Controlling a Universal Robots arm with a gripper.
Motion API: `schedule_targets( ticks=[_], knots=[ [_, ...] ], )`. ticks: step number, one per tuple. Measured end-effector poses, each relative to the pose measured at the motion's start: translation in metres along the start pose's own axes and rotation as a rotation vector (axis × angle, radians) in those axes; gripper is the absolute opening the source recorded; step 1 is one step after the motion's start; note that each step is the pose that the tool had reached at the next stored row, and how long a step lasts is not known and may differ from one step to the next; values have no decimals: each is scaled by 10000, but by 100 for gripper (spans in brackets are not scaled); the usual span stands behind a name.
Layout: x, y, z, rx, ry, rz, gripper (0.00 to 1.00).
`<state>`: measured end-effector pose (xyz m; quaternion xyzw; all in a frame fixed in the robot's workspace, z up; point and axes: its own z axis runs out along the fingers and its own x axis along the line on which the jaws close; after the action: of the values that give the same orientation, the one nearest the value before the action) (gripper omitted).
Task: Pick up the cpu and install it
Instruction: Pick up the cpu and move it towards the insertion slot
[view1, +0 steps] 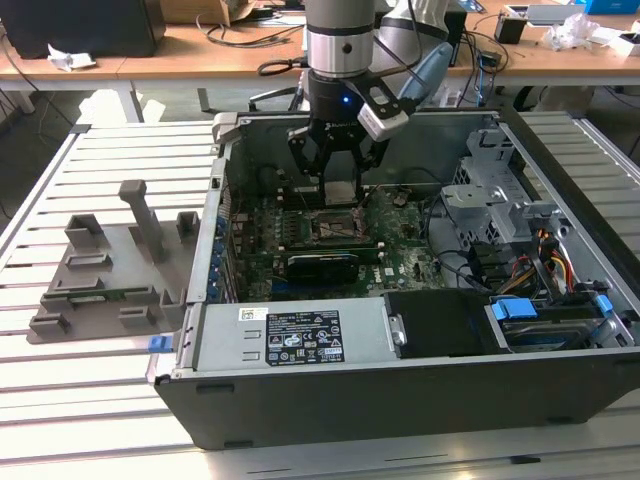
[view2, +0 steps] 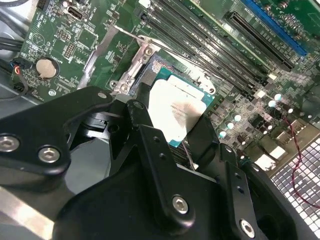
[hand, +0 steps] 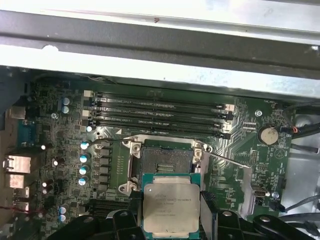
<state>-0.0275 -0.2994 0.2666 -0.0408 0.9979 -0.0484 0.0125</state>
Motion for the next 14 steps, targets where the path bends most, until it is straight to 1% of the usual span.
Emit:
schedule_targets(
  ticks=[2, 5, 14],
  knots=[
    [0, 3, 6, 0, 1, -1, 55],
    [-1, 4, 8, -22, -3, 0, 55],
    [0, 4, 8, -24, -2, 0, 55]
  ],
)
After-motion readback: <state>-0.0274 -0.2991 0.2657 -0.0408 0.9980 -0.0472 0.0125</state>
